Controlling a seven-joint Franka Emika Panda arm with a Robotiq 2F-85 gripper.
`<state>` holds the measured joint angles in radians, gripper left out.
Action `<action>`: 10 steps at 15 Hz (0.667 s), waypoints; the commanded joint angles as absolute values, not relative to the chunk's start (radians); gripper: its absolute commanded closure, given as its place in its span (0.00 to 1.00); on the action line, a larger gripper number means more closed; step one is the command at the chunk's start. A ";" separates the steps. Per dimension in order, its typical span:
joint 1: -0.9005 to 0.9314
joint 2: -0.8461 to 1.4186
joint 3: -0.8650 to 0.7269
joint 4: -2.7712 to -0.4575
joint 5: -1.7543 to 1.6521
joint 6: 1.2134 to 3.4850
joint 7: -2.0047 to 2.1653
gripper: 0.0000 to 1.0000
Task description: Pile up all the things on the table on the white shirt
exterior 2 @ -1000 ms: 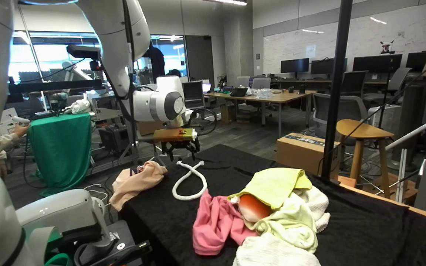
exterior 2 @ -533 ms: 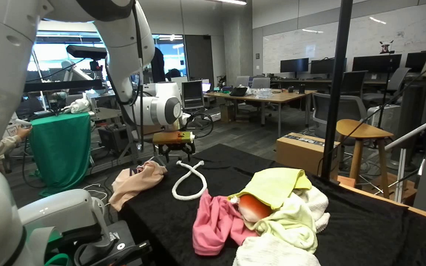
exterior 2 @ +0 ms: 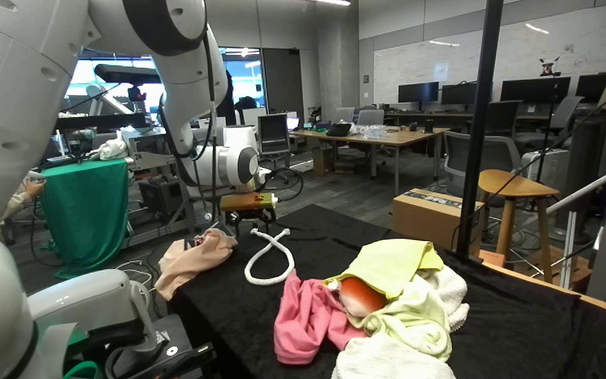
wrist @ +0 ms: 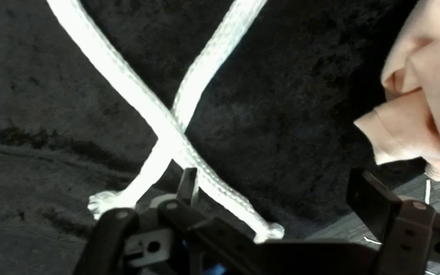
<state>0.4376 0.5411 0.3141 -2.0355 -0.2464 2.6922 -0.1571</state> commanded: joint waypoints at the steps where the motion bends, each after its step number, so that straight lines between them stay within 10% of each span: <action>1: 0.451 0.565 0.304 -1.988 -0.264 2.681 -0.177 0.00; 4: 0.452 0.572 0.302 -1.981 -0.269 2.682 -0.183 0.00; 10: 0.452 0.580 0.296 -1.973 -0.274 2.684 -0.194 0.58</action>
<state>0.4390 0.5667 0.3109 -2.0026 -0.2537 2.6916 -0.1844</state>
